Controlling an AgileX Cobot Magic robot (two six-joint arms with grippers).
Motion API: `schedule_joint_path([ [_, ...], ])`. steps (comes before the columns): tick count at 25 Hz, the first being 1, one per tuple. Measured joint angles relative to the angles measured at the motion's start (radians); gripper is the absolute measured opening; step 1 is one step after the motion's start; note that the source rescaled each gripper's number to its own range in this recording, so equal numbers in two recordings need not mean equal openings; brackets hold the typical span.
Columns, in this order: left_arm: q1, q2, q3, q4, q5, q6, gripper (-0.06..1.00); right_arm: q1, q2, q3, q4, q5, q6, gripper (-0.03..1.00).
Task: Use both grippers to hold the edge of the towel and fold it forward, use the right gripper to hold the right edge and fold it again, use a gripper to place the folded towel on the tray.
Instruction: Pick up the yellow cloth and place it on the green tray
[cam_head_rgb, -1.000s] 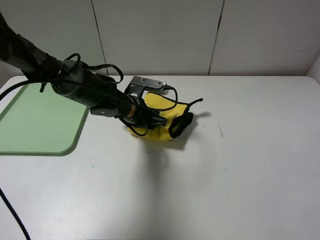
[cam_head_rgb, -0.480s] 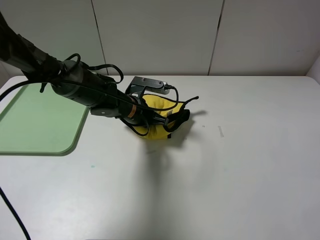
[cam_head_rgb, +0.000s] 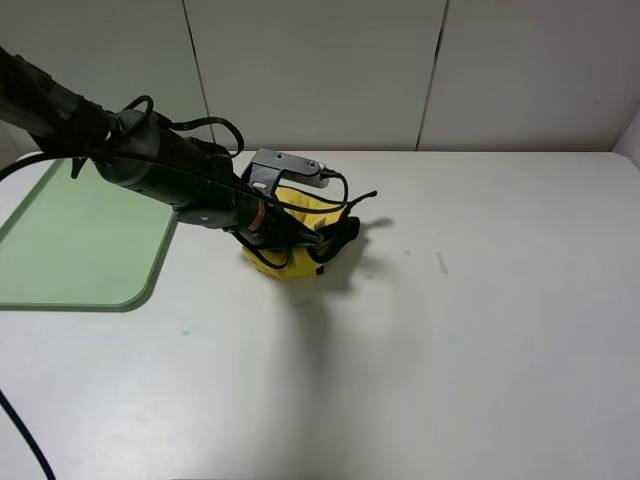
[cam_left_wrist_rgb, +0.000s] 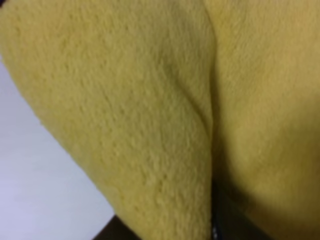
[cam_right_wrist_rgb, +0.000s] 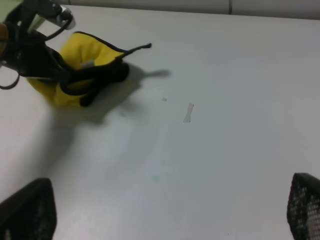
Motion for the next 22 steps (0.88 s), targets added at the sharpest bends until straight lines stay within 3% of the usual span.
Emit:
schedule_joint_path([
  [9,0.07,-0.115,0.05,0.0,0.094,0.041,0.16,0.0,0.0,0.0,0.0,0.0,0.0,1.0],
  [22,0.279,-0.157,0.122,0.001,0.157,0.168,0.16,0.0,0.0,0.0,0.0,0.0,0.0,1.0],
])
